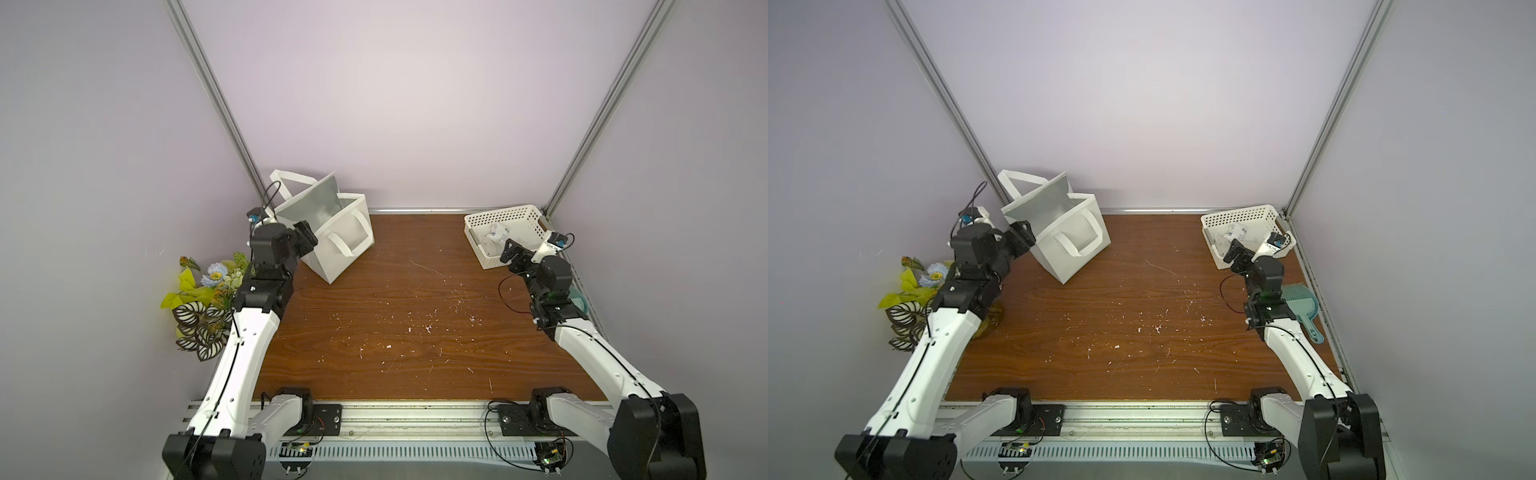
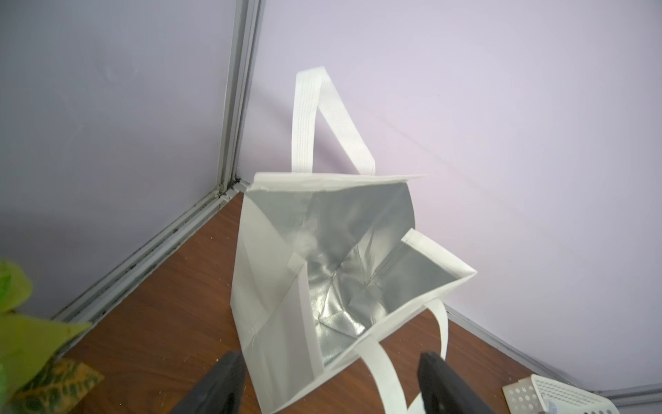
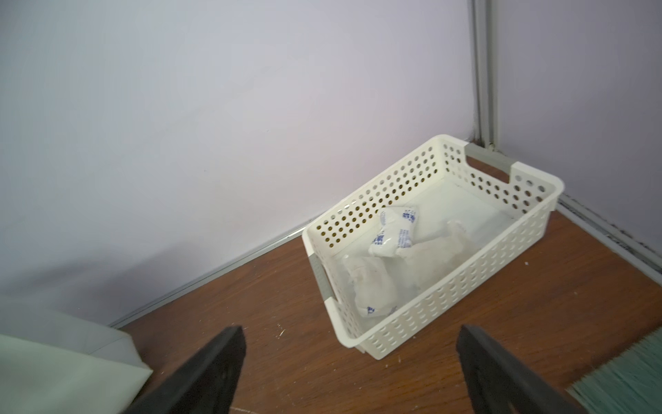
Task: Place the ice pack in the delivery bag
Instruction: Pick up the delivery bag from the center of the board, then move the bin to the center of the board.
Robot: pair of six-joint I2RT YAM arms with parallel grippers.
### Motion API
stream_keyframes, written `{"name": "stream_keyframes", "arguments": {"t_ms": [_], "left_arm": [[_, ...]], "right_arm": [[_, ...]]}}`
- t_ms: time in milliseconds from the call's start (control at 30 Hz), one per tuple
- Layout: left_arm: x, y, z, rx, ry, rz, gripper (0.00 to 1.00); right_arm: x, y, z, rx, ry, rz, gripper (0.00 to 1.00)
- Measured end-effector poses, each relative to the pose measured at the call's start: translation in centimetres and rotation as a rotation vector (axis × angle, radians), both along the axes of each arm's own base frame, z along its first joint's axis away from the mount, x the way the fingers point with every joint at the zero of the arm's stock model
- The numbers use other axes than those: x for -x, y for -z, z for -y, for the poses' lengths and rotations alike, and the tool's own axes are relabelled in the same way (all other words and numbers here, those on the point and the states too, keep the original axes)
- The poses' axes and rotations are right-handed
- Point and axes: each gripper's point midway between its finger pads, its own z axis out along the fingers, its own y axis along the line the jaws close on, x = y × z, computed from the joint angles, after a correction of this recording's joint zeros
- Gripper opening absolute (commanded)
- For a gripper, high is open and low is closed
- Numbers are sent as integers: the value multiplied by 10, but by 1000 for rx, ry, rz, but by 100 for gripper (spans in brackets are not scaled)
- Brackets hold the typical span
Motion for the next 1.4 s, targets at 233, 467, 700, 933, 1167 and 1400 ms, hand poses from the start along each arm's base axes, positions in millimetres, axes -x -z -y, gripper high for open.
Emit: {"name": "stream_keyframes", "arguments": {"t_ms": [233, 467, 700, 933, 1167, 1400], "left_arm": [[-49, 46, -23, 25, -93, -211, 70], [-88, 109, -25, 42, -101, -388, 66], [-90, 106, -24, 11, -94, -393, 22], [-79, 87, 13, -82, 23, -369, 4], [-41, 72, 51, -83, 184, -328, 0], [-11, 70, 66, -74, 290, -309, 0]], "right_arm": [[-5, 3, -46, 105, -82, -66, 100], [0, 12, -50, 155, -87, -106, 100], [-5, 9, -44, 203, -44, -162, 100], [-55, 25, -44, 260, -42, -316, 97], [-108, 93, -55, 309, -125, -555, 80], [-134, 146, -61, 377, -159, -716, 69]]}}
